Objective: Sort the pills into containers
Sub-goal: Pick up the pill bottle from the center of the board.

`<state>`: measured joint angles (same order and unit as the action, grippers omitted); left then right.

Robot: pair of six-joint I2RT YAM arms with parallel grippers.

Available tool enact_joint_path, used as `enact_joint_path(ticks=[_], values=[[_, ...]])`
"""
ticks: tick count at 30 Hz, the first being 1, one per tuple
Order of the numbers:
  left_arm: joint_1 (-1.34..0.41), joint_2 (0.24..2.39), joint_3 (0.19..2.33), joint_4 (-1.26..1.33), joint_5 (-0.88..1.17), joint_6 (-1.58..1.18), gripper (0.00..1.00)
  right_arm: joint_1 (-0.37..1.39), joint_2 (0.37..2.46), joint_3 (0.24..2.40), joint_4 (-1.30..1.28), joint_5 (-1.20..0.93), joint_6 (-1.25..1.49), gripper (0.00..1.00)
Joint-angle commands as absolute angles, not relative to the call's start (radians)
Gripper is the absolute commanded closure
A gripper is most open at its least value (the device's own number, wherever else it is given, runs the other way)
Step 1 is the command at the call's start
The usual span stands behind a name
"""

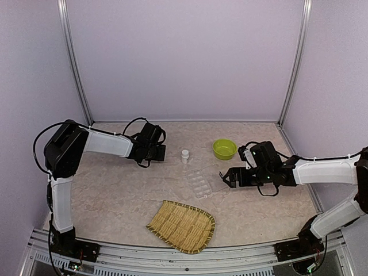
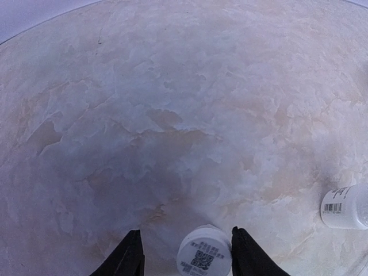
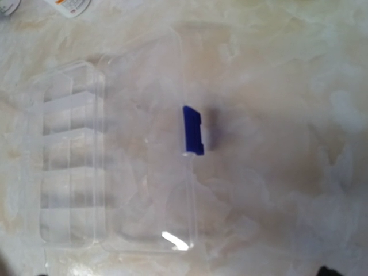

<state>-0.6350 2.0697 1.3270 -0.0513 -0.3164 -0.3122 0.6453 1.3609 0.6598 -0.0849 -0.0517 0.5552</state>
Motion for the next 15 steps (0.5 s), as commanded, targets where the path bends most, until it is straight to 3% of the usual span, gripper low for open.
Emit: enact_joint_path(ticks=[1, 10, 15], values=[[-0.62, 2.089, 1.362, -0.052, -0.289, -0.304, 0.52, 0.638, 1.346, 0.668, -0.087, -0.056, 0.553, 0.0], [-0.618, 2.086, 1.355, -0.05, -0.257, -0.309, 0.76, 0.638, 1.366, 0.696, -0.095, -0.056, 0.544, 0.0], [-0.62, 2.071, 1.34, -0.048, -0.247, -0.314, 0.81, 0.638, 1.373, 0.7, -0.094, -0.056, 0.544, 0.0]])
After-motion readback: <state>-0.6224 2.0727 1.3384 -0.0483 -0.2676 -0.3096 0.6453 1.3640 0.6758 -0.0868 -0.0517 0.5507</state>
